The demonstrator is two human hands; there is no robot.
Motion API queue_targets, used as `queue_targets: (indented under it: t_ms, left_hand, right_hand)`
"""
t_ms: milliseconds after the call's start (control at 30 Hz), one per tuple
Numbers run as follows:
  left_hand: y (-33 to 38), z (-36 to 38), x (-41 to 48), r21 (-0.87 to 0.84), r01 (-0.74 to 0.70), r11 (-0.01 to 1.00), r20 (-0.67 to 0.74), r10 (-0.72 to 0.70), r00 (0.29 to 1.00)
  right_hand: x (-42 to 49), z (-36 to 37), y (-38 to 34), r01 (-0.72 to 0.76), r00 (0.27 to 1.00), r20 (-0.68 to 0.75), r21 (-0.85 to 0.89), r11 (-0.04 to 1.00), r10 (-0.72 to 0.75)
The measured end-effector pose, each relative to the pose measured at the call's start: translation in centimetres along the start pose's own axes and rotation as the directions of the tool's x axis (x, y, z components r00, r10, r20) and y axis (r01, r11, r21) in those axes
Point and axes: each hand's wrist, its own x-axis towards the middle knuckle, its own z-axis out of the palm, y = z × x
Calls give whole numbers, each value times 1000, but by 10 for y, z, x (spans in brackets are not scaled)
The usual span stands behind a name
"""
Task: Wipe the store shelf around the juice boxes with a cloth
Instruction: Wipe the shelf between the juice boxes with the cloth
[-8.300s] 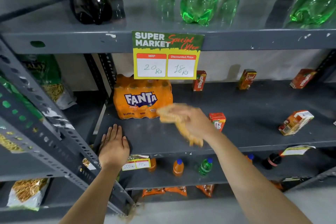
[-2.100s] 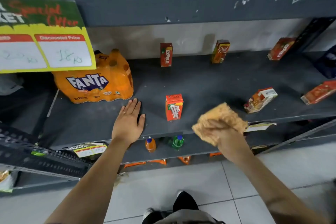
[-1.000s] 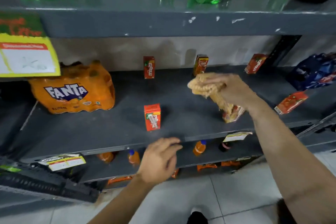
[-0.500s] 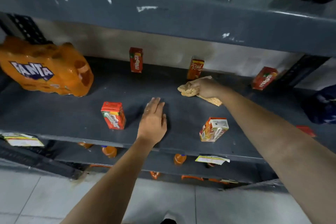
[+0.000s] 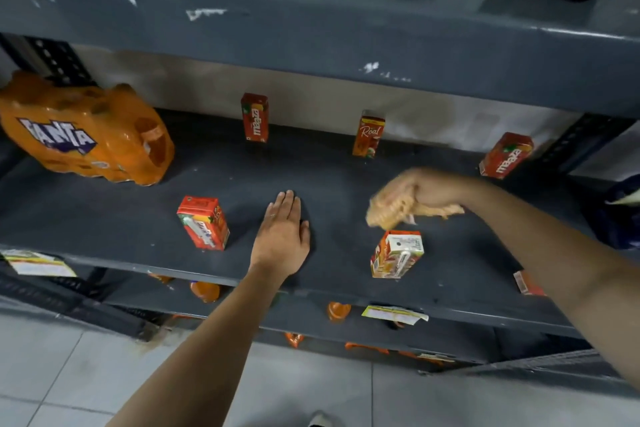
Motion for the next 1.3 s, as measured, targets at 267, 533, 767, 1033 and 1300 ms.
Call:
queue_targets:
  t_ms: [267, 533, 767, 1033, 1300]
  left_hand:
    - [-2, 0, -1, -27, -2, 1000, -13, 2, 1000]
    - [-5, 5, 0, 9, -9, 1000, 3, 9, 1000]
    - [-5, 5, 2, 5, 5, 1000, 8, -5, 1000]
    - [-5, 5, 2, -3, 3, 1000, 6, -3, 1000]
    - [-4, 5, 2, -14, 1, 1000, -16, -1, 1000]
  right_hand:
    - [64, -4, -34, -25, 980, -199, -154, 988, -6]
    - [17, -34, 12, -315, 948, -121, -205, 927, 295]
    - [49, -63, 21, -316, 888, -384, -114, 942, 252]
    - [29, 30, 44, -331, 890, -415, -305, 893, 188]
    - [-73, 63, 22, -262, 927, -310, -124, 957, 214]
